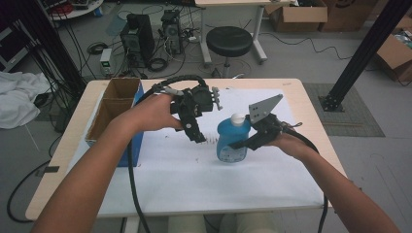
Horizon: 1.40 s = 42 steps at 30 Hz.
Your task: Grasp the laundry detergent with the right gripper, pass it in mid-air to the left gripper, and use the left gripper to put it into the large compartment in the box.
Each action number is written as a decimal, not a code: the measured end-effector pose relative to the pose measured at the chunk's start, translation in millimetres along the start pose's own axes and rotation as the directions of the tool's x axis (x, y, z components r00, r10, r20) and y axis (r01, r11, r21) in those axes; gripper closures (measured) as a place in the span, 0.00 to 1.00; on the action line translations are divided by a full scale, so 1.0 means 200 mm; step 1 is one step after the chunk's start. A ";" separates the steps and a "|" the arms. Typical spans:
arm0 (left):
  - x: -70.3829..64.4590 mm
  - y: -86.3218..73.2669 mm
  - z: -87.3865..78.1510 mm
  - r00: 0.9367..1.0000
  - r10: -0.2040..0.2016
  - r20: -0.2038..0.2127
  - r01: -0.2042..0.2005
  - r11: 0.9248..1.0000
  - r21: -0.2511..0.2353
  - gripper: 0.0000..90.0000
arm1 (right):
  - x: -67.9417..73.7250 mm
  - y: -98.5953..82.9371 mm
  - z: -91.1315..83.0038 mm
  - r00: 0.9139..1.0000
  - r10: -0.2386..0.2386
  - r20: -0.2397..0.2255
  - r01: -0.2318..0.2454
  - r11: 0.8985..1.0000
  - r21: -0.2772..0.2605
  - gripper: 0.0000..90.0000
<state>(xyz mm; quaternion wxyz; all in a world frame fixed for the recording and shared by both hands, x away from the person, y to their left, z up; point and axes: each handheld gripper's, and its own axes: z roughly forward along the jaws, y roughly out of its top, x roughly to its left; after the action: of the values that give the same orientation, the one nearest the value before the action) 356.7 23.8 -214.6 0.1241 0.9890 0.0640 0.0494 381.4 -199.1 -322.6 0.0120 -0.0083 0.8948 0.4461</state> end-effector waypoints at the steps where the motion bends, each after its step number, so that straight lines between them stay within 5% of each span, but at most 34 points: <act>1: 0.00 0.01 0.00 1.000 0.003 0.002 -0.003 1.000 0.004 0.23 | 0.00 0.01 0.01 1.000 0.000 -0.004 0.000 1.000 -0.001 0.49; 20: -0.01 0.10 -0.06 0.999 0.030 0.018 -0.031 0.999 0.011 0.22 | 0.03 0.12 0.20 0.996 -0.036 -0.076 0.037 0.999 0.009 0.50; 42: -0.02 0.17 0.05 0.997 0.045 0.057 -0.047 0.998 0.037 0.22 | 0.04 0.16 0.23 0.995 -0.049 -0.082 0.049 0.999 0.007 0.50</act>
<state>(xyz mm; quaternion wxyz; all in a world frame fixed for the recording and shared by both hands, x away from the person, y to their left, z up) 358.1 -11.8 -216.0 0.1057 0.9934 0.0388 0.0232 373.9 -143.6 -324.3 -0.0137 -0.0485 0.8962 0.4408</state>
